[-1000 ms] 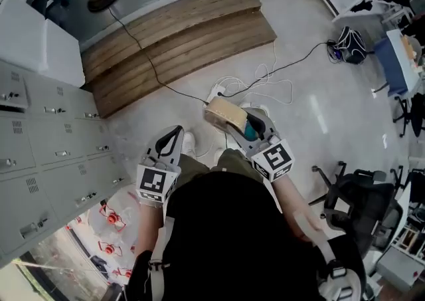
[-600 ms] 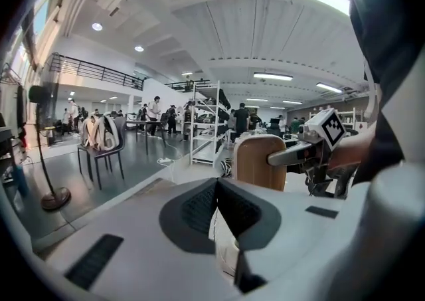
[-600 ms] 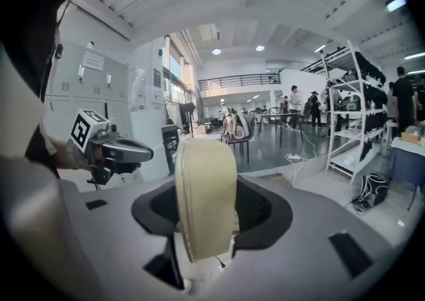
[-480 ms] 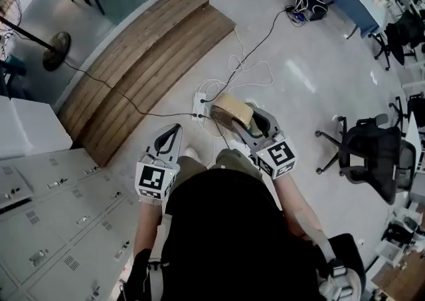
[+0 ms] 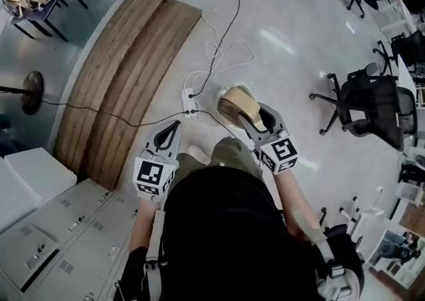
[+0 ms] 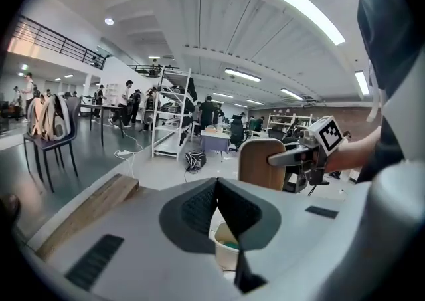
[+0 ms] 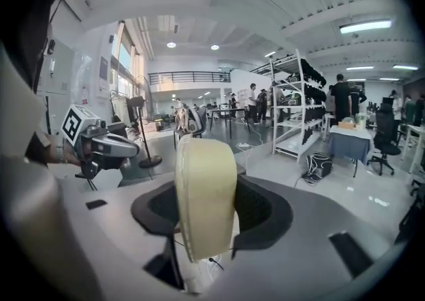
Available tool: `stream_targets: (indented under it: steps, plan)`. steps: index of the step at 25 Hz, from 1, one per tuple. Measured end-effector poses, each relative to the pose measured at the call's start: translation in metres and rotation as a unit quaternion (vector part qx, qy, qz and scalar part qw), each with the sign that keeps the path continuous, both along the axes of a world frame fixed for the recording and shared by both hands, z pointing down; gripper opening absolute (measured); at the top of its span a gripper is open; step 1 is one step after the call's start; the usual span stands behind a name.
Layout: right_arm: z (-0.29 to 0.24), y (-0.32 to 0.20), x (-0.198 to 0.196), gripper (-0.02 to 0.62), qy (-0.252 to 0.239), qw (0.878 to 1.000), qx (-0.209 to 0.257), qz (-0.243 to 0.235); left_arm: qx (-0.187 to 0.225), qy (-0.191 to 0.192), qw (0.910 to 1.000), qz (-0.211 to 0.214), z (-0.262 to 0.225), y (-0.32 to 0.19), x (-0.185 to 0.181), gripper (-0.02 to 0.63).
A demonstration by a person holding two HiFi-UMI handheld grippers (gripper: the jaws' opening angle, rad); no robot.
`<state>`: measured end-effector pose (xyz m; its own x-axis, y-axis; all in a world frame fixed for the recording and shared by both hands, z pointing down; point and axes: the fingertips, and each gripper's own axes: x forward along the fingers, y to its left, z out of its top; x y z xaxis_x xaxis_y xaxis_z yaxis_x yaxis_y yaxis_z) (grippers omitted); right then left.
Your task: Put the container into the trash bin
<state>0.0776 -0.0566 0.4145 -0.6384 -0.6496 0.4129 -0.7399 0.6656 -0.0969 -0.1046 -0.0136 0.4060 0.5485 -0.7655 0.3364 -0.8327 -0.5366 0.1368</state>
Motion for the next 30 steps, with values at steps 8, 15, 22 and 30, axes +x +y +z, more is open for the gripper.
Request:
stream_targets:
  steps: [8,15,22,30]
  plan:
    - [0.041,0.008,0.037,0.213,0.034,0.997,-0.027,0.065,-0.036,0.002,0.998,0.051,0.024,-0.004,0.02,0.008]
    - [0.082,0.008,0.061,0.213,0.061,0.995,-0.048,0.069,-0.07,-0.013,0.9961,0.054,0.044,0.002,0.035,0.008]
    - [0.129,-0.01,0.074,0.213,0.081,0.993,-0.08,0.035,-0.097,-0.032,0.9946,0.02,0.057,0.003,0.04,0.008]
    - [0.175,-0.042,0.089,0.213,0.106,0.988,-0.108,-0.036,-0.125,-0.04,0.9902,-0.048,0.069,-0.001,0.056,0.008]
